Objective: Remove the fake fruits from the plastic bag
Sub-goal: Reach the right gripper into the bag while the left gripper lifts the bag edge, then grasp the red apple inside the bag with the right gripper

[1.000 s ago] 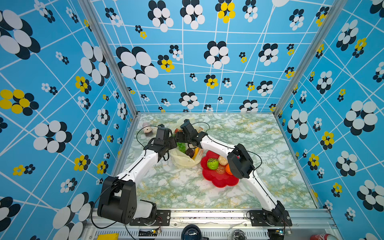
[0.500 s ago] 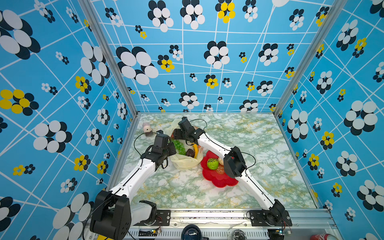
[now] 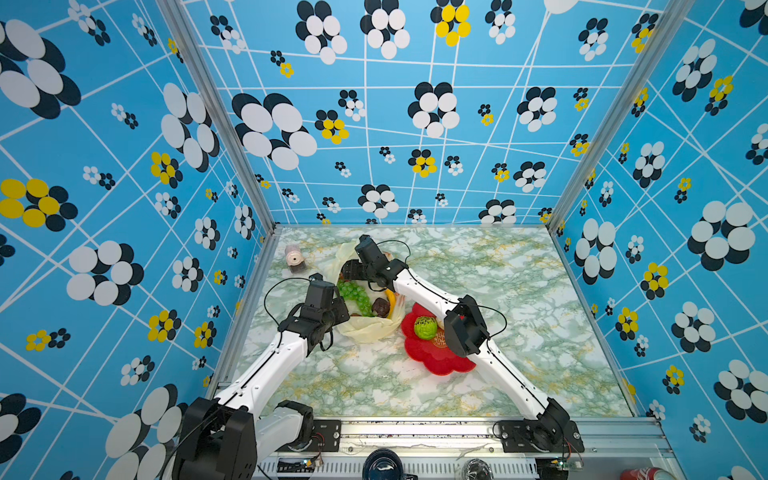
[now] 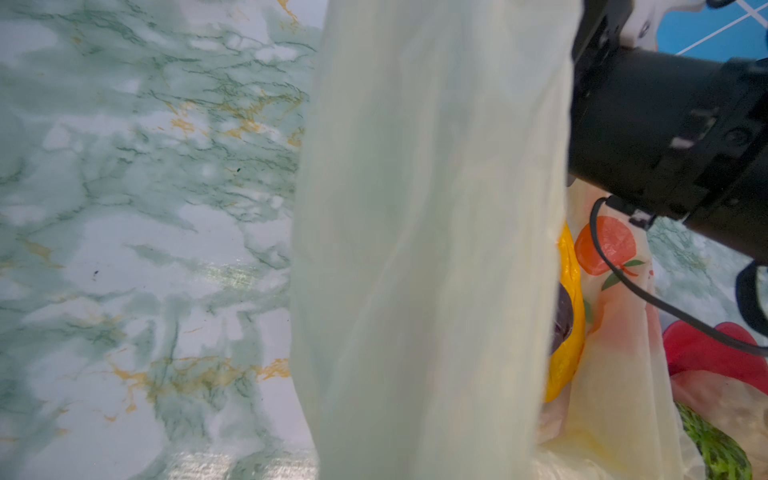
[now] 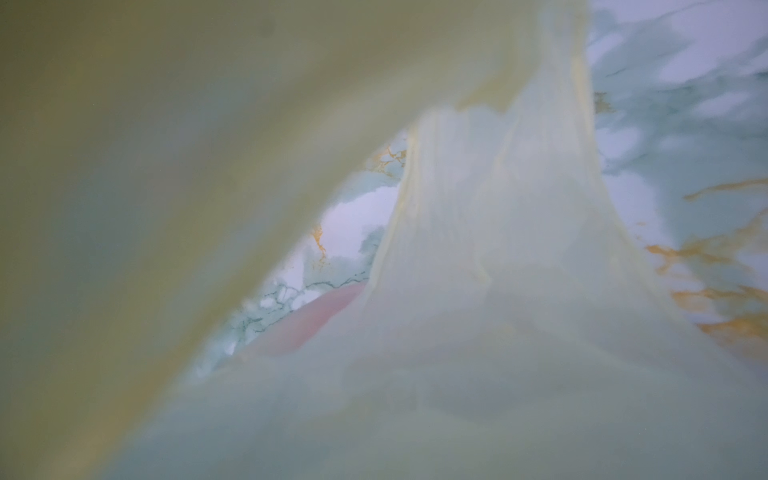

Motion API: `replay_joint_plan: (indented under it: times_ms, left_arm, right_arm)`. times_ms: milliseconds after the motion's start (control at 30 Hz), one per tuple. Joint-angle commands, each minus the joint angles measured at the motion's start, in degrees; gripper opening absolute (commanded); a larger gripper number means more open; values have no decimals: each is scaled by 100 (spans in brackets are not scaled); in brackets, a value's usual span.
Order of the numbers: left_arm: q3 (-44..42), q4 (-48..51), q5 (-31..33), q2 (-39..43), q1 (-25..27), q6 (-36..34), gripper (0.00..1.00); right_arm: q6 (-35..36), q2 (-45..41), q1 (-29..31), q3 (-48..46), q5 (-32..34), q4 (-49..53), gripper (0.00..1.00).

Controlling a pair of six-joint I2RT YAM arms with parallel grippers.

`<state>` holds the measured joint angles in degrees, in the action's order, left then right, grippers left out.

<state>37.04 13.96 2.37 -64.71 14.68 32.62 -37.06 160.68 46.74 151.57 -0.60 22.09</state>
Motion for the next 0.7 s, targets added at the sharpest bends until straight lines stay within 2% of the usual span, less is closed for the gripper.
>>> replay_joint_plan:
  times_ms: [0, 400, 667]
  left_arm:
    - [-116, 72, 62, 147, -43, 95, 0]
    - [-253, -6, -35, 257, -148, 124, 0]
    - [-246, -2, -51, 236, -195, 132, 0]
  right_arm:
    - [-44, 219, 83, 227, 26, 156, 80]
    - [341, 500, 253, 629, 368, 284, 90]
    - [433, 539, 202, 910, 762, 688, 76]
